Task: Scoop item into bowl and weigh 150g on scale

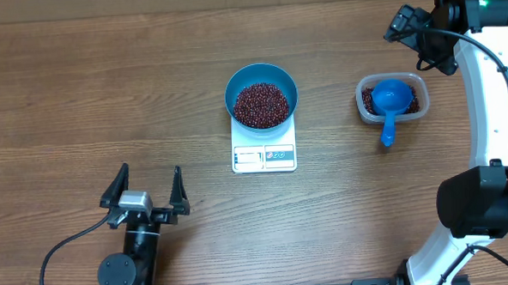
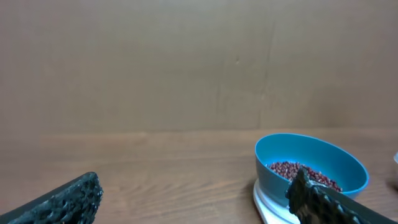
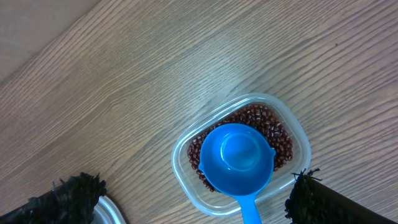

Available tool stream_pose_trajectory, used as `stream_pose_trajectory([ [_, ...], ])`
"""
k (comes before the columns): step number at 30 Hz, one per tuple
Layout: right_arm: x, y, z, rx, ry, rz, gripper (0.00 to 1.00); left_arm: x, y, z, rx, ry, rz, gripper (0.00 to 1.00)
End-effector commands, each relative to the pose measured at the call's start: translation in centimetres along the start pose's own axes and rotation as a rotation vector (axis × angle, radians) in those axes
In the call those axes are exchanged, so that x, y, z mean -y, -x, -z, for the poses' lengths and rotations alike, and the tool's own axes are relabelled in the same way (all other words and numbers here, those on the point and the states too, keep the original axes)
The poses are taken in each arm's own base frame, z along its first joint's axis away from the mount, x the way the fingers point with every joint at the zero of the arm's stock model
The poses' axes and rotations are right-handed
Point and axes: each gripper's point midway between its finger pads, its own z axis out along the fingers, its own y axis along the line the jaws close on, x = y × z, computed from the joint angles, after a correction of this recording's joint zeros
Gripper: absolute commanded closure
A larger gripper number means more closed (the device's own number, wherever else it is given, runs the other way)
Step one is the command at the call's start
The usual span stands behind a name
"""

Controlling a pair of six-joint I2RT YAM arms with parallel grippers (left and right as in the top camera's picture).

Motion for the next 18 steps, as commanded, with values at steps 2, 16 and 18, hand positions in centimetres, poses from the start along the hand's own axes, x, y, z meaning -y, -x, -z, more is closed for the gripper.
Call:
stream_pose_trajectory([
  [2,-0.2,1.1,2.0,0.058,0.019,-0.003,0.00,-1.4,-1.1,0.1,-0.019,0.075,0.082,0.01],
  [16,-0.2,1.1,2.0,0.058,0.019,-0.003,0.00,-2.0,-4.7,0.5,-0.173,0.106,-0.047,0.00],
  [18,-0.2,1.1,2.0,0.058,0.019,-0.004,0.00,-2.1,-4.7,0.5,-0.172,0.112,-0.048,0.00],
])
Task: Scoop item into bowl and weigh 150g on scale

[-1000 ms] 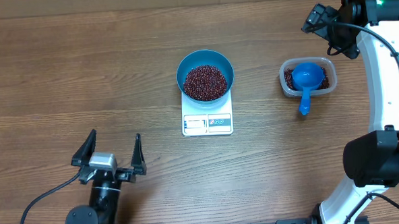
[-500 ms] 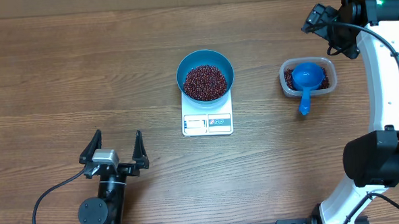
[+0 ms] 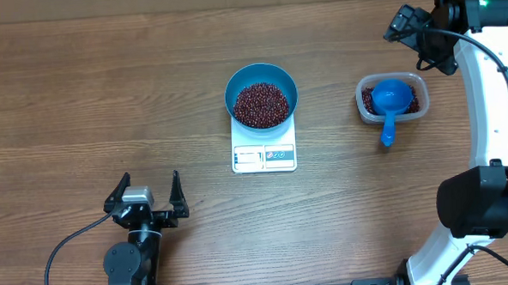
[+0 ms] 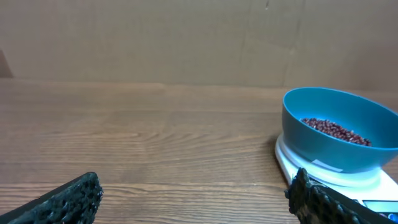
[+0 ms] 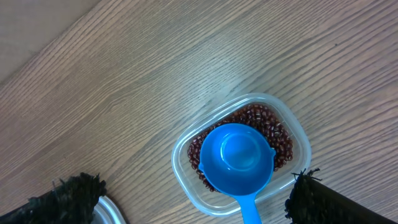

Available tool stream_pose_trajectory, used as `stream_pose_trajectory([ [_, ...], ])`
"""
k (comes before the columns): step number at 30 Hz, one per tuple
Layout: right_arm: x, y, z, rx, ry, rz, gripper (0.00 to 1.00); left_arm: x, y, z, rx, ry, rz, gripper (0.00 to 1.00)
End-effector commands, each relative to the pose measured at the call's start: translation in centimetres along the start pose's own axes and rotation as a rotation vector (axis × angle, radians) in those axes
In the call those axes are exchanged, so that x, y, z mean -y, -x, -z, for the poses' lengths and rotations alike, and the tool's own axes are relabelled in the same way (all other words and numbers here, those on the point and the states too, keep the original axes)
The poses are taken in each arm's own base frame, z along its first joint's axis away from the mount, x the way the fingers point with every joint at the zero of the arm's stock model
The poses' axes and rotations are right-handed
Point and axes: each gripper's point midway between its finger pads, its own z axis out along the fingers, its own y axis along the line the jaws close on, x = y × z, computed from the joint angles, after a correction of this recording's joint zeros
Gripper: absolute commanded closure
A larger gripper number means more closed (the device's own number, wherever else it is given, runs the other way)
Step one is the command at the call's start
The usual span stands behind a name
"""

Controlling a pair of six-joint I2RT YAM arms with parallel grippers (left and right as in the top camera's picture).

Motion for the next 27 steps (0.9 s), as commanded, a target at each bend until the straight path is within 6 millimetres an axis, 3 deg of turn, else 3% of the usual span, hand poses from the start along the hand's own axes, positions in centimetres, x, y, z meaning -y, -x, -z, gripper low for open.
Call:
stream_pose_trajectory([
  [1,-0.1,1.1,2.0,0.058,0.019,-0.004,0.00,-0.5,0.1,0.0,0.007,0.027,-0.056,0.01],
  [8,-0.1,1.1,2.0,0.058,0.019,-0.005,0.00,-0.5,0.0,0.0,0.004,0.025,-0.187,0.01],
  [27,-0.1,1.1,2.0,0.058,0.019,-0.004,0.00,-1.7,0.1,0.1,0.004,0.074,-0.165,0.01],
])
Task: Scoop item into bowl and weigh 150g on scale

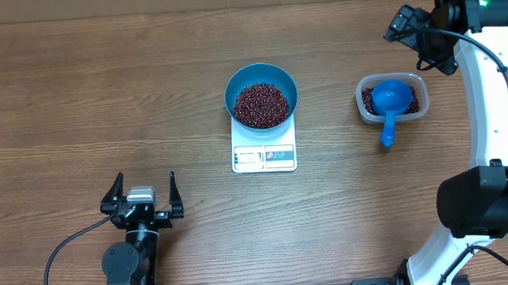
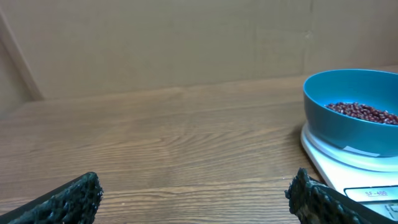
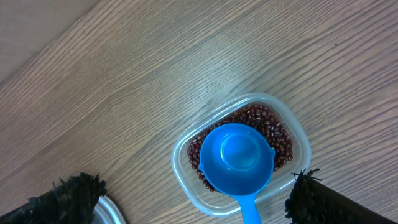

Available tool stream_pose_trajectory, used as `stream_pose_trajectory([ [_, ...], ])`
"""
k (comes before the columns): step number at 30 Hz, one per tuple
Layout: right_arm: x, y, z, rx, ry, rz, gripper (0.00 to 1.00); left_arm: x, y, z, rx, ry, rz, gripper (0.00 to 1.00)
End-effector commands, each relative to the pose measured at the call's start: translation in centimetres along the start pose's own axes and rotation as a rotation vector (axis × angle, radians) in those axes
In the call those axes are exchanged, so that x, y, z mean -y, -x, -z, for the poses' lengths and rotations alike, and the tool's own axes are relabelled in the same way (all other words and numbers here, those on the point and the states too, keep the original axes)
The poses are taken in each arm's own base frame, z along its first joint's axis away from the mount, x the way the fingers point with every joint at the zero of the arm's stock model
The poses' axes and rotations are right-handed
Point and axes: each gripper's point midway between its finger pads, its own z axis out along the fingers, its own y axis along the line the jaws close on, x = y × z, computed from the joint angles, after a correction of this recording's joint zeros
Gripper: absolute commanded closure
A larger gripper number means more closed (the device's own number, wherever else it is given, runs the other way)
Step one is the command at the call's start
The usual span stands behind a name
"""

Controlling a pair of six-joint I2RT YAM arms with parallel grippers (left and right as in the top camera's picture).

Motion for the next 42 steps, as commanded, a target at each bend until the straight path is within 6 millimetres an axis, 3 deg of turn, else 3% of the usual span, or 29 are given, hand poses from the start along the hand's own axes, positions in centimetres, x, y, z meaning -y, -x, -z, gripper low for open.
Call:
stream_pose_trajectory([
  [1,-0.2,1.1,2.0,0.058,0.019,-0.003,0.00,-0.9,-0.1,0.1,0.002,0.038,-0.015,0.00],
  [20,-0.2,1.1,2.0,0.058,0.019,-0.003,0.00,-2.7,-0.1,0.2,0.004,0.126,0.097,0.01],
  [42,-0.2,1.1,2.0,0.058,0.019,-0.003,0.00,-2.7,-0.1,0.2,0.006,0.121,0.088,0.00],
])
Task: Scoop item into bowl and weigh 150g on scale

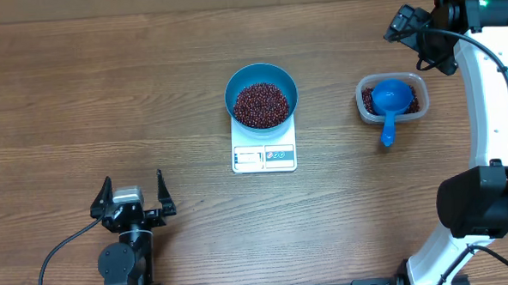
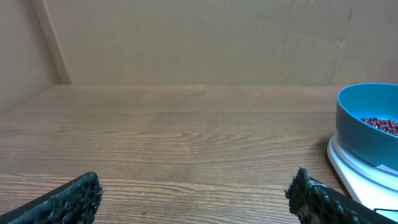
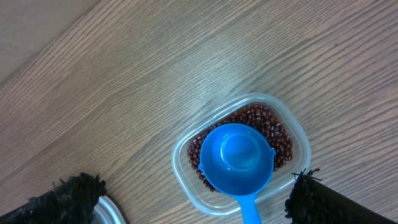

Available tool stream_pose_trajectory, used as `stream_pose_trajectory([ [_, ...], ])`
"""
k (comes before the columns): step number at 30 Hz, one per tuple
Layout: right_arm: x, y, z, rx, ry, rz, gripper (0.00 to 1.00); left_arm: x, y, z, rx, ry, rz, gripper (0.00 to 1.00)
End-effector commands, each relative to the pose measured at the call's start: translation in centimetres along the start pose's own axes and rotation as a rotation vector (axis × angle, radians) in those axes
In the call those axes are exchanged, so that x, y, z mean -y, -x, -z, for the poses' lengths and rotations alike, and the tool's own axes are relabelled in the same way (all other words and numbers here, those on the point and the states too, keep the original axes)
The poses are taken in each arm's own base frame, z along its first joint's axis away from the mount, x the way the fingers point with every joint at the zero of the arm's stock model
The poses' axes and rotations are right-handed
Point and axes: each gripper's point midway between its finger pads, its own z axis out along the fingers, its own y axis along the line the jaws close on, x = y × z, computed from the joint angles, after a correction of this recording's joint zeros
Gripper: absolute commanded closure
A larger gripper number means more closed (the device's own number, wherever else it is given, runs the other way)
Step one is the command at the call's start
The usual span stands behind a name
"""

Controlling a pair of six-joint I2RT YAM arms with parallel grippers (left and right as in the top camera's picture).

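A blue bowl [image 1: 261, 93] heaped with red beans stands on the white scale [image 1: 264, 157] at mid table; the same bowl [image 2: 368, 124] shows at the right in the left wrist view. A clear tub [image 1: 392, 99] of beans holds the blue scoop [image 1: 389, 103], its handle over the near rim; from above, tub [image 3: 290, 127] and scoop [image 3: 237, 158] lie under my right gripper [image 3: 193, 196], which hangs open high over them. My left gripper [image 1: 127, 194] is open and empty near the front left edge.
The wooden table [image 1: 106, 97] stretches bare to the left of the scale. A cardboard wall [image 2: 186, 37] runs along the far side. My right arm [image 1: 493, 106] rises along the right edge.
My left gripper has drawn back further to the left and turned, so the bowl sits nearer the right edge of its view. The right gripper, scoop and tub are unchanged.
The bowl was full on the scale and the scoop rested in the tub at every moment. My left gripper, open and empty, stood nearer the scale at first and has been further back and left each time. The right gripper stayed still above the tub.
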Motion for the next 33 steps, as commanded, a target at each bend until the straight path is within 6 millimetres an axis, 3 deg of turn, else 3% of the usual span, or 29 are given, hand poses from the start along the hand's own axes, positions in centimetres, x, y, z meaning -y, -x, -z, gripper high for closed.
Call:
stream_pose_trajectory([
  [1,-0.2,1.1,2.0,0.057,0.019,-0.004,0.00,-0.4,0.1,0.0,0.010,0.019,0.018,0.00],
  [25,-0.1,1.1,2.0,0.059,0.017,-0.003,0.00,-0.4,0.1,0.0,0.010,0.019,0.018,0.01],
  [29,0.4,1.4,2.0,0.077,-0.014,-0.004,0.00,-0.4,0.1,0.0,0.010,0.019,0.018,0.00],
  [33,0.1,3.0,2.4,0.149,-0.010,-0.009,0.00,-0.4,0.1,0.0,0.010,0.019,0.018,0.00],
])
